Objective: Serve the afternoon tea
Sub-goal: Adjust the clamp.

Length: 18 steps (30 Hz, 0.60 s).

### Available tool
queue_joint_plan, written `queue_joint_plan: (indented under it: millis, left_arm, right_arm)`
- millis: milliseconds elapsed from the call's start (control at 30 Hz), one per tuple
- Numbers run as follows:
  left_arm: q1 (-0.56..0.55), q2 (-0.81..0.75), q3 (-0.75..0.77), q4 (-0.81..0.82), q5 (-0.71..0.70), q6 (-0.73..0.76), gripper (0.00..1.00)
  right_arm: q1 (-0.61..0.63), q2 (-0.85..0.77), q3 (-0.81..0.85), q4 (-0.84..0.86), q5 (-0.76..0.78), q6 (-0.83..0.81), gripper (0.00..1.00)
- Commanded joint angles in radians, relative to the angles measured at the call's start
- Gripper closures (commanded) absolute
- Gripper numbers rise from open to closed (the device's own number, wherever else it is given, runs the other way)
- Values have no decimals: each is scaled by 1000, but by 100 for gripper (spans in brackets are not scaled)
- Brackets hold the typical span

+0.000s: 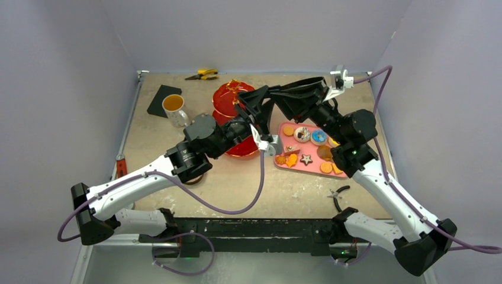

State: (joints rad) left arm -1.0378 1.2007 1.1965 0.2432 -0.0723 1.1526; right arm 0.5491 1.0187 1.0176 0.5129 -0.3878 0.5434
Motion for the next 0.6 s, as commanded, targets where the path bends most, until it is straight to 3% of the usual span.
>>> queue_joint_plan:
  millis: [0, 33, 100, 267, 567]
  left_arm:
    - [-25, -22, 23, -39, 65, -48, 41]
    - [-25, -27, 28, -51, 67, -62, 24]
    - [-25, -35, 36, -69, 79, -101, 13]
    - [-24, -55, 106, -160, 81, -234, 5]
    - [-8, -50, 291, -324, -150, -503, 1]
  right_arm:
    - [4, -43, -8, -9, 47, -28, 70]
    - [5, -48, -7, -12, 53, -35, 70]
    - [3, -54, -4, -24, 72, -52, 70]
    - [5, -73, -2, -114, 158, -140, 68]
    - [3, -160, -146, -219, 435, -276, 63]
